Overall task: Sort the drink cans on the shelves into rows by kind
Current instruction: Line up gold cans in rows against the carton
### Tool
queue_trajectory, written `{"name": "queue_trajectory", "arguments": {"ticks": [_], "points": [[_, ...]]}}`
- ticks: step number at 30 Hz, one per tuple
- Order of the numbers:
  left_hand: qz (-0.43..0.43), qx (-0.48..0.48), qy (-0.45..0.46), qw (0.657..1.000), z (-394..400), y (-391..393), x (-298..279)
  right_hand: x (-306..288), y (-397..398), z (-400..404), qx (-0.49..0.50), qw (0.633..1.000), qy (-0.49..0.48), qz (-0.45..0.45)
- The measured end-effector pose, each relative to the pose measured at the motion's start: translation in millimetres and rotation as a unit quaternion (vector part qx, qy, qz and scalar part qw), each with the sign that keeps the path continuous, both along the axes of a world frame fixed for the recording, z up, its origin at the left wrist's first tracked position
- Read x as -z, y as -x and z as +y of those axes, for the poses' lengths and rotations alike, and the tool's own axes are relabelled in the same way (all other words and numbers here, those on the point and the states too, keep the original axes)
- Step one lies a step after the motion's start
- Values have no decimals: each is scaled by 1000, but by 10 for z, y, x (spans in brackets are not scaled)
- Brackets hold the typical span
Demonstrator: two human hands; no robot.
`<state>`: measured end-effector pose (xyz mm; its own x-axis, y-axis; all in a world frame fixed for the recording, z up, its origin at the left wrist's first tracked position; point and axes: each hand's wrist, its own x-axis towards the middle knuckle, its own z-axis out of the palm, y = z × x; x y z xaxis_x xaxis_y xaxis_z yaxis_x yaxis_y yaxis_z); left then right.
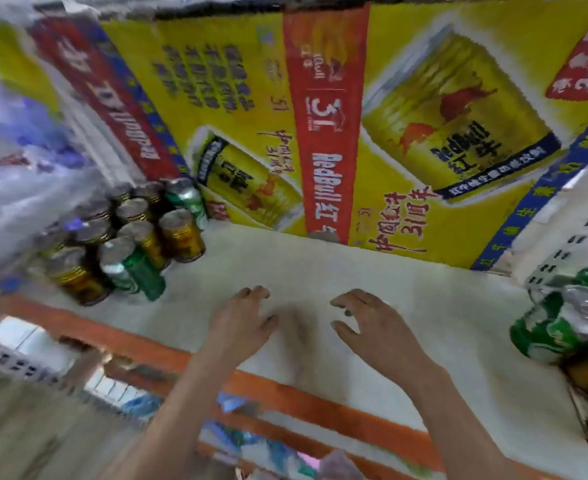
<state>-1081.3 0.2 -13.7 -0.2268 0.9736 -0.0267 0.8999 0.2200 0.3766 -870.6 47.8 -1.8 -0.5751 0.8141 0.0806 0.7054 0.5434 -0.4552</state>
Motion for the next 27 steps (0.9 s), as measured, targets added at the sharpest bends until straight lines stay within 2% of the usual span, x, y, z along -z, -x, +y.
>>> {"name": "queue_trajectory", "arguments": {"ticks": [5, 12, 14, 17, 23, 27], "points": [[-86, -172, -102, 976, -399, 740, -8, 15, 852, 85, -72, 997, 13, 6], [-48, -279, -234, 930, -496, 1453, -49, 5, 1831, 195, -86, 996, 26, 12], [-69, -286, -241, 925, -414, 1572, -102, 34, 2095, 278, -73, 997, 29, 19], [-97, -253, -223, 937, -254, 1701, -108, 94, 2499, 479, -28, 998, 55, 26], [-129, -219, -226, 941, -200, 1835, 1, 113, 3140, 919, 35, 988, 87, 125], [-157, -207, -239, 936, -194, 1842, 28, 201, 3231, 900, 61, 976, 120, 174]]}}
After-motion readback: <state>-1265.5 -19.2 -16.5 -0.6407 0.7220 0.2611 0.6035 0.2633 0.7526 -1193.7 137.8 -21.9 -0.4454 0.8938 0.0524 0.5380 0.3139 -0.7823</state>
